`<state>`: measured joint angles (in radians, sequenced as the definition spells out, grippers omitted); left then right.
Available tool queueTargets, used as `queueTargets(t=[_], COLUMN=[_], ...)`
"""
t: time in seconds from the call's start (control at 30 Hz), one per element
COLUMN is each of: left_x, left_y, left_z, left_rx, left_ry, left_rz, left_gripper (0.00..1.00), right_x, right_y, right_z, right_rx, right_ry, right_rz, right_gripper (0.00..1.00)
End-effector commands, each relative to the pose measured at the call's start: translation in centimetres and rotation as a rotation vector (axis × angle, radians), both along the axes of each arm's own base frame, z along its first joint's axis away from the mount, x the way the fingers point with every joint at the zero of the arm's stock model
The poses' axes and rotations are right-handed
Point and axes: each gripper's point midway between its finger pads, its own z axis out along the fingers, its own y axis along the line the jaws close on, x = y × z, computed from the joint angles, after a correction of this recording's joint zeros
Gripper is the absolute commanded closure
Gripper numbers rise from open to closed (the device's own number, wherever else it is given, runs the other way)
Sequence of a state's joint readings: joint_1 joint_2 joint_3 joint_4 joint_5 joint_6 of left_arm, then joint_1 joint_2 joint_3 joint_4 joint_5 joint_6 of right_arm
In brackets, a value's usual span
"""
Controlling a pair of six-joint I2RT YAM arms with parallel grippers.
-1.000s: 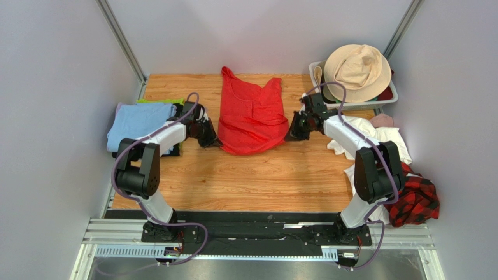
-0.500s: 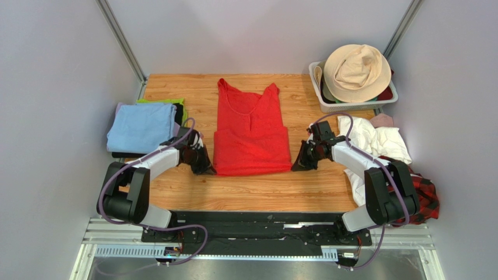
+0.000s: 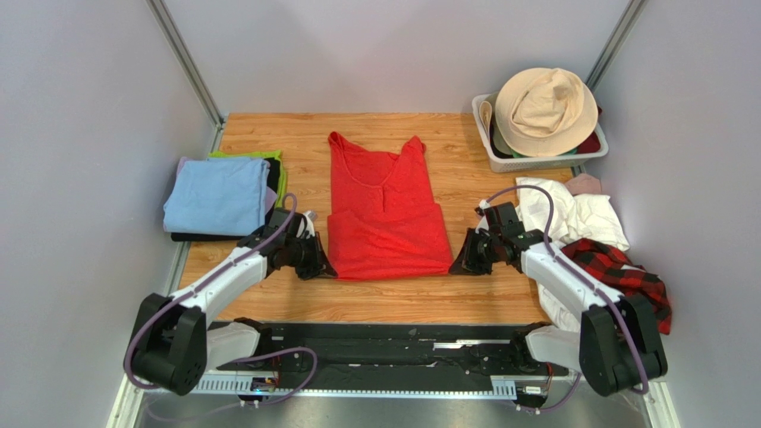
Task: Fold and stack the mixed laundry pile
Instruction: Fold the tank top at the center of the board.
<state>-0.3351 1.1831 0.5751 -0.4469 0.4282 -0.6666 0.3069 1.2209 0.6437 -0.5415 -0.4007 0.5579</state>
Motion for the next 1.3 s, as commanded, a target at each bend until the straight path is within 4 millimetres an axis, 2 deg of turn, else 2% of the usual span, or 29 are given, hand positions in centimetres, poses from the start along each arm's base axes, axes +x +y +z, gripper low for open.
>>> queueTargets(t=[0.0,0.03,0.07,0.1,0.13,0.2,0.23,0.27,0.33,0.37,0.43,0.47,0.5,0.53,0.57,0.6,0.63,0.67,0.7,0.8,0.97,1.1,1.27], left_x=[-0.9,0.1,0.1,0.5,2.0,2.8,4.2,4.1,4.6,4.4,3.0,2.1,0.7,-0.2,-1.0,-2.8,-3.6,-4.3,-5.5,-7.4,-9.6,-10.2,-10.0], left_y=[-0.4,-0.7,-0.4,-0.5,-0.9,-0.7,-1.0,-0.6,-0.4,-0.1,0.2,0.1,0.1,0.0,-0.7,-0.5,-0.7,-1.1,-0.9,-1.3,-2.1,-2.6,-3.1], left_z=[2.2,3.9,4.6,5.3,8.0,9.4,12.5,13.4,16.9,17.5,16.9,16.3,13.1,11.5,10.5,7.4,6.5,6.3,4.8,4.1,2.9,2.0,2.7], left_rx=[-0.037,-0.045,-0.023,-0.010,-0.022,0.000,-0.013,0.013,0.006,0.008,-0.005,-0.025,-0.017,-0.025,-0.064,-0.056,-0.066,-0.081,-0.068,-0.081,-0.065,-0.060,-0.080], left_ry=[-0.031,-0.071,-0.061,-0.069,-0.125,-0.123,-0.190,-0.180,-0.261,-0.280,-0.279,-0.261,-0.173,-0.124,-0.097,-0.018,0.000,-0.006,0.029,0.051,0.097,0.121,0.099], left_rz=[0.025,0.024,0.026,0.008,0.001,-0.013,-0.014,-0.012,-0.002,0.008,0.015,0.002,-0.010,-0.018,-0.029,-0.033,-0.036,-0.036,-0.031,-0.038,-0.073,-0.083,-0.079], left_gripper=[1.00,1.00,1.00,1.00,1.00,1.00,1.00,1.00,1.00,1.00,1.00,1.00,1.00,1.00,1.00,1.00,1.00,1.00,1.00,1.00,1.00,1.00,1.00], right_x=[0.1,0.3,0.7,2.6,2.9,4.6,5.9,6.4,6.7,6.2,5.3,4.0,2.9,2.3,0.3,-0.7,-1.1,-2.5,-3.0,-4.7,-6.0,-6.7,-6.6], right_y=[-0.1,-0.1,-0.1,0.3,0.1,0.1,0.2,0.2,0.0,-0.3,-0.7,-0.9,-0.8,-0.6,-0.9,-0.6,-0.4,-0.6,-0.6,-1.0,-1.2,-1.1,-1.1], right_z=[2.8,3.5,4.3,7.2,8.1,10.6,14.0,15.1,18.0,18.7,18.0,14.9,14.1,13.0,9.2,8.7,7.7,5.7,5.3,3.5,3.1,3.2,3.7], right_rx=[0.015,0.010,0.003,0.010,-0.003,-0.021,-0.009,-0.013,-0.018,-0.017,-0.020,-0.035,-0.012,0.006,0.000,0.036,0.058,0.061,0.072,0.074,0.082,0.093,0.095], right_ry=[-0.078,-0.080,-0.094,-0.163,-0.163,-0.212,-0.268,-0.279,-0.335,-0.357,-0.350,-0.277,-0.262,-0.242,-0.149,-0.144,-0.130,-0.078,-0.080,-0.036,-0.027,-0.015,-0.031], right_rz=[-0.015,-0.013,-0.003,-0.003,-0.004,-0.005,-0.011,-0.012,-0.018,-0.022,-0.034,-0.028,-0.016,-0.019,-0.018,-0.012,-0.031,-0.033,-0.038,-0.053,-0.056,-0.053,-0.054], right_gripper=[1.00,1.00,1.00,1.00,1.00,1.00,1.00,1.00,1.00,1.00,1.00,1.00,1.00,1.00,1.00,1.00,1.00,1.00,1.00,1.00,1.00,1.00,1.00])
